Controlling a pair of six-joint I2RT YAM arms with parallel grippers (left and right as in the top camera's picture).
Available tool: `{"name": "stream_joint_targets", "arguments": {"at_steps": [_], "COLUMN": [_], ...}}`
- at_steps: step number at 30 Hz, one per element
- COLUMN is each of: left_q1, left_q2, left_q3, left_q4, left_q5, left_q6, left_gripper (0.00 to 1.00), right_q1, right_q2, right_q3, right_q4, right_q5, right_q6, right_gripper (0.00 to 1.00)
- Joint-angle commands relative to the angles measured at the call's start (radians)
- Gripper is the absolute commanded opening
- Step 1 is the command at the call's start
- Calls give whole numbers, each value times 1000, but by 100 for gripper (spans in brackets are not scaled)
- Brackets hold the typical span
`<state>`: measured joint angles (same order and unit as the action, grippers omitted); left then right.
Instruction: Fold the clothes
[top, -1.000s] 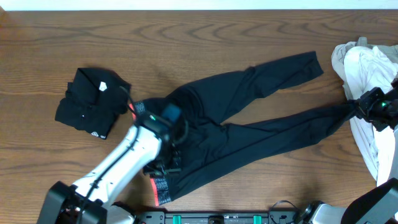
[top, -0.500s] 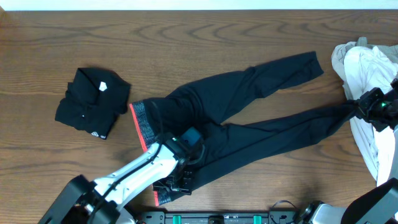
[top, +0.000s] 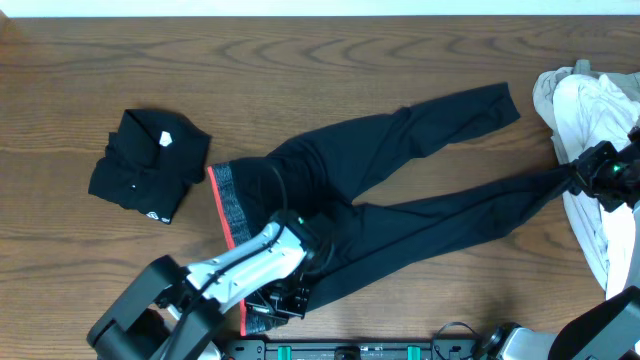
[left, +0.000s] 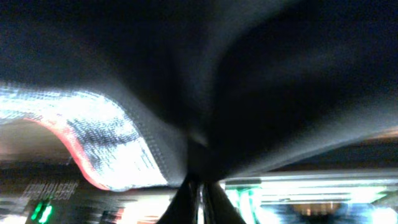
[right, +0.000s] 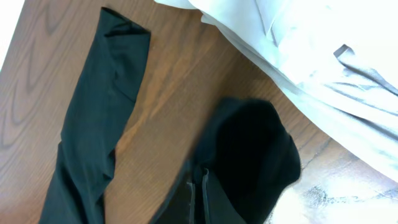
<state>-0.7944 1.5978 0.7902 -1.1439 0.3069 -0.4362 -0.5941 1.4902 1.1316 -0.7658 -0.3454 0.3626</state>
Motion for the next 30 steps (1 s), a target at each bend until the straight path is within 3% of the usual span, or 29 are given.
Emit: {"name": "stream_joint_targets", "arguments": {"at_steps": [1, 5, 9, 15, 19, 24, 30], "left_q1": [27, 68, 158, 366, 477, 373, 112], "left_q2": [-63, -146, -228, -300, -311, -310, -274], "left_q3": [121, 242, 298, 359, 367, 316, 146], "left_q4": [-92, -230, -255, -218, -193, -180, -10], "left_q5": [-29, -134, -137, -137, -54, 24, -16], "left_q6": [72, 106, 89, 27, 93, 113, 26], "left_gripper": [6, 6, 6, 6, 6, 12, 42], "right_q1": [5, 6, 6, 6, 6, 7, 18], "right_q2": [-7, -7, -7, -7, -7, -7, -7], "right_q3": [22, 36, 55, 63, 63, 63, 63], "right_q4": [-1, -1, 6, 110, 154, 141, 126], "right_q5": [-54, -111, -172, -232, -247, -257, -257], "right_q6": [-21, -23, -15, 70, 131, 130, 130], "right_gripper": [1, 1, 1, 1, 1, 1, 12]}}
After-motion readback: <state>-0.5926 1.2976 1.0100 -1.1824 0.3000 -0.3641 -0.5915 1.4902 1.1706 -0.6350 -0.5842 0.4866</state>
